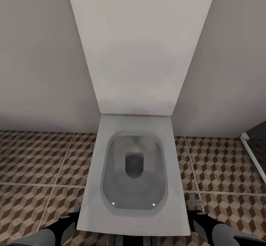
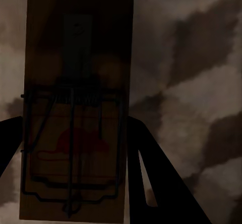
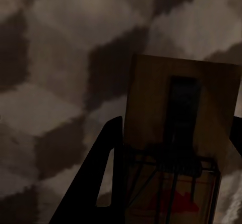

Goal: Take the four mousetraps from the cabinet in the bathroom and place them on the bathroom floor. Make sure all four end up on the same floor surface, and ensure that at least two of them are either under or directly next to the same bathroom sink.

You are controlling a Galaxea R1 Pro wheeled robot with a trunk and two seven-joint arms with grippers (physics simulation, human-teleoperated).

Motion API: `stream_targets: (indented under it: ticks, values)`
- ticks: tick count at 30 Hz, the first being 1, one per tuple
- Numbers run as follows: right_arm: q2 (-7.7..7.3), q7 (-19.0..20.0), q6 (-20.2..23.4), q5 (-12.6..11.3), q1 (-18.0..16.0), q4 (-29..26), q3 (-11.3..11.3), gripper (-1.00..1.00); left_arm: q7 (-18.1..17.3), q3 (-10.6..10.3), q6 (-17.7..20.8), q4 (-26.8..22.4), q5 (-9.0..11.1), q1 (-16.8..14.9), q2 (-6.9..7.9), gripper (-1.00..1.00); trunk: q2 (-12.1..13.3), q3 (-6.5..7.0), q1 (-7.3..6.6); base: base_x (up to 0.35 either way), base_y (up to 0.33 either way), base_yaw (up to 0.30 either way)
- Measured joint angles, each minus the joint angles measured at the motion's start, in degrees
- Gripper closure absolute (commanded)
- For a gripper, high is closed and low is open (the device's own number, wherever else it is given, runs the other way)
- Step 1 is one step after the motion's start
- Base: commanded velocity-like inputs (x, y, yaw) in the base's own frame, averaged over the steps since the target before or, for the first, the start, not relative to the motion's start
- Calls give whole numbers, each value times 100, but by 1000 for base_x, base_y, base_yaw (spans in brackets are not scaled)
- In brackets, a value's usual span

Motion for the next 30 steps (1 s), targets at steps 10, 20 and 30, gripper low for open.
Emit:
stream_targets:
  ticks: [10,20,30]
  values:
    - [16,-54,15,-14,-1,0,-2,100,0,0,0,0,-1,0,0,100,0,-22,0,0,0,0]
    - [0,-47,1,-19,1,-2,-10,100,0,0,0,0,0,0,0,100,0,-42,0,0,0,0]
    - [-1,-17,0,-14,-1,-1,-10,100,0,0,-1,0,0,0,0,100,0,-43,0,0,0,0]
